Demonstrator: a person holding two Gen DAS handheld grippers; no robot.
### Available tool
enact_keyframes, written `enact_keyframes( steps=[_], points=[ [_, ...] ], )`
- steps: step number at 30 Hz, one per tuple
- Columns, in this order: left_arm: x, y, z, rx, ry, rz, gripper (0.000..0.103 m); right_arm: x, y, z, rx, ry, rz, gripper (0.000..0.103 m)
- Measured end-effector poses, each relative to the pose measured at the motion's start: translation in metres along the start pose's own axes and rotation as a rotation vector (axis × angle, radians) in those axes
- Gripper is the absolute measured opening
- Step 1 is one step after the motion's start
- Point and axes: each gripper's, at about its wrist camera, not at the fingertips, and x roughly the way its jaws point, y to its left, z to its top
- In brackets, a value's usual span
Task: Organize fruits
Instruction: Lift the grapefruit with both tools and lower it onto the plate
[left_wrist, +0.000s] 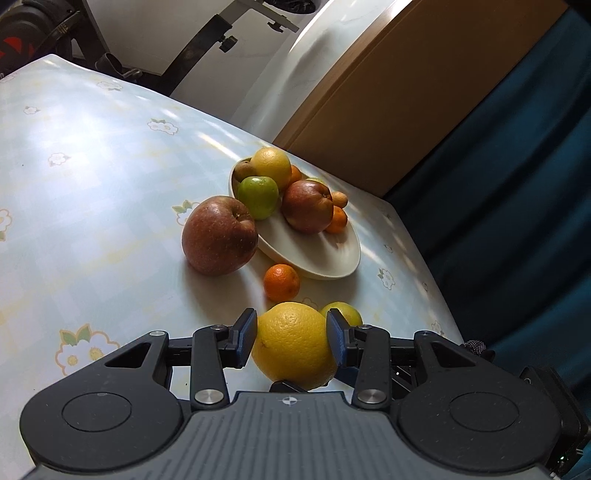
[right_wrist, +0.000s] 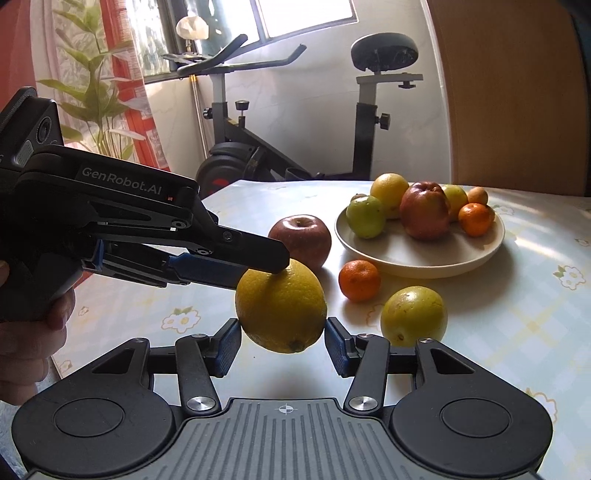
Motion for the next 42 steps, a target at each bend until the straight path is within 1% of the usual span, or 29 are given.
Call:
enact_keyframes(
  steps=[4, 6, 9, 13, 16, 22, 26, 33, 35, 37, 39, 42],
  points=[
    [0.004, -0.021, 0.016, 0.055, -0.012, -0.004, 0.043, -0.006, -0.013, 0.018, 0.006, -0.029, -0.005, 0.046],
    [0.007, -0.035, 0.026, 0.099, -0.030, -0.007, 0.044, -0.010, -0.022, 0.031, 0.003, -0.050, -0.014, 0.046],
    [0.015, -0.053, 0.043, 0.123, -0.043, -0.018, 0.043, -0.012, -0.037, 0.046, -0.006, -0.075, -0.026, 0.046],
    [0.038, -0.071, 0.065, 0.148, -0.023, -0.032, 0.043, -0.010, -0.062, 0.063, 0.003, -0.088, -0.051, 0.046],
    [0.062, -0.079, 0.079, 0.148, 0.003, -0.044, 0.043, -0.004, -0.085, 0.072, 0.009, -0.083, -0.067, 0.046],
    [0.109, -0.094, 0.094, 0.177, 0.067, -0.020, 0.043, 0.014, -0.127, 0.074, 0.078, -0.051, -0.082, 0.046],
    [0.136, -0.094, 0.099, 0.178, 0.102, -0.006, 0.043, 0.029, -0.150, 0.070, 0.112, -0.028, -0.100, 0.046],
    [0.165, -0.091, 0.109, 0.172, 0.148, 0.021, 0.040, 0.045, -0.165, 0.066, 0.125, 0.002, -0.115, 0.046],
    [0.167, -0.091, 0.111, 0.179, 0.158, 0.033, 0.040, 0.050, -0.165, 0.067, 0.108, 0.010, -0.126, 0.046],
    [0.172, -0.092, 0.111, 0.191, 0.168, 0.040, 0.037, 0.052, -0.165, 0.067, 0.097, 0.010, -0.140, 0.046],
    [0.175, -0.093, 0.110, 0.199, 0.170, 0.051, 0.037, 0.053, -0.167, 0.069, 0.102, 0.007, -0.138, 0.044],
    [0.177, -0.093, 0.110, 0.198, 0.170, 0.059, 0.037, 0.053, -0.166, 0.069, 0.096, -0.002, -0.133, 0.044]
  ],
)
